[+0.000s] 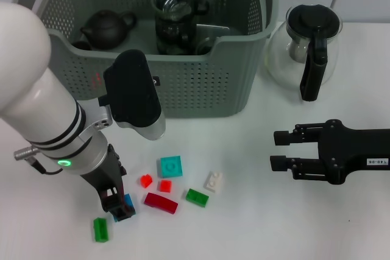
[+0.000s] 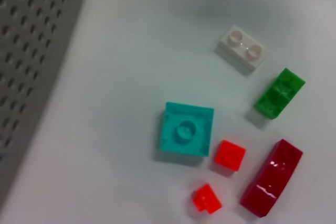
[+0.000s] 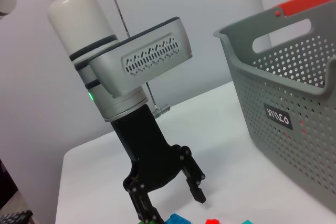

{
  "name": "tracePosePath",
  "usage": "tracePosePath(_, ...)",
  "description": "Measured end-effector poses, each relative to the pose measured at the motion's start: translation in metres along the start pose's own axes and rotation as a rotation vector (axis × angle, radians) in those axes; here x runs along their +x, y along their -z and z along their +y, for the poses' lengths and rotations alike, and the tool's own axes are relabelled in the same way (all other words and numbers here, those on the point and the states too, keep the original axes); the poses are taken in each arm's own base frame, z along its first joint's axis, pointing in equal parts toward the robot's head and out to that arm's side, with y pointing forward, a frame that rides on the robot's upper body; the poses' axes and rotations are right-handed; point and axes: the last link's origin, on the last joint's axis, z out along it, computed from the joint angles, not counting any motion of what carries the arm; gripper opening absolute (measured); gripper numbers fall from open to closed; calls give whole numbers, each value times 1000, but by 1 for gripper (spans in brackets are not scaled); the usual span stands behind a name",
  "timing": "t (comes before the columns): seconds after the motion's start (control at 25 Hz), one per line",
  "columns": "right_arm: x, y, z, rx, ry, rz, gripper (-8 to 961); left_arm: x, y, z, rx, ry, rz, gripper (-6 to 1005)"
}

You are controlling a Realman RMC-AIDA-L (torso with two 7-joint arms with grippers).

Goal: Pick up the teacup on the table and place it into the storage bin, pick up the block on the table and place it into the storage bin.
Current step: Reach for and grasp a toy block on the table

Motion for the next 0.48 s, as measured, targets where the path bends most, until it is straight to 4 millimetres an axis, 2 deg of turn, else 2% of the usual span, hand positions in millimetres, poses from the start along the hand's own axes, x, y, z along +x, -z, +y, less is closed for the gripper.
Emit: tracePosePath(0.48,0,2,0,2,0,2,593,-2,-5,0,-8,2,-22,740)
